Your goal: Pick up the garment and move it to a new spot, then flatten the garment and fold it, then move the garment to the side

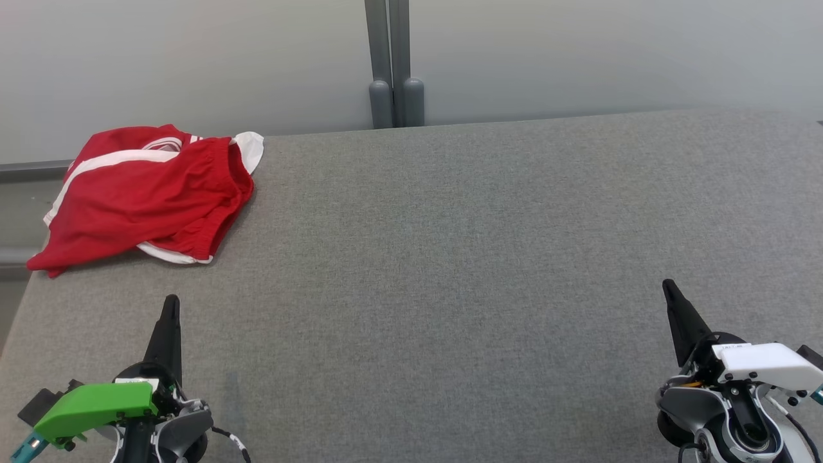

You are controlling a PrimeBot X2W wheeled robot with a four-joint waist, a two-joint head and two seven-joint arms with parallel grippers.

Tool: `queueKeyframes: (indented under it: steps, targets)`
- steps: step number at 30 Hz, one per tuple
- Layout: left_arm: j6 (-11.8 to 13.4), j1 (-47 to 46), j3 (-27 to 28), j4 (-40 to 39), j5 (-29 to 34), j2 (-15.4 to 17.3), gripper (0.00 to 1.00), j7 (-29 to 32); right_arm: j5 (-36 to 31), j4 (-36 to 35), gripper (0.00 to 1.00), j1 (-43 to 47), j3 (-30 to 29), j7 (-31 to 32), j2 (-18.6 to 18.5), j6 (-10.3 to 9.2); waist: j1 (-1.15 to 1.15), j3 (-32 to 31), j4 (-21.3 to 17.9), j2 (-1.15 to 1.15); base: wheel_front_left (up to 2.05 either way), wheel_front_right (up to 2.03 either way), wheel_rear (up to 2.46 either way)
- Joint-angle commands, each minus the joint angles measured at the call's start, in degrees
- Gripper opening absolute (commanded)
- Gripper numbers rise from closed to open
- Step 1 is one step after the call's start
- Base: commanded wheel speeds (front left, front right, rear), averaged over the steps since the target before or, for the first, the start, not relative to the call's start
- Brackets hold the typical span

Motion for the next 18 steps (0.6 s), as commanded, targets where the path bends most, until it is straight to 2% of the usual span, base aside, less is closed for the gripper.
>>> queueKeyframes:
  steps: [1,18]
  targets:
    - [-0.3,-0.8,0.1,0.0,0.0,0.4,0.00,0.1,-0.2,-0.2,0.00,-0.4,0.0,0.1,0.0,0.05,0.00,0.0,0.0,0.00,0.00,0.00,0.00]
    - [-0.3,-0.8,0.1,0.0,0.0,0.4,0.00,0.1,-0.2,-0.2,0.00,-0.4,0.0,0.1,0.0,0.05,0.00,0.0,0.0,0.00,0.00,0.00,0.00]
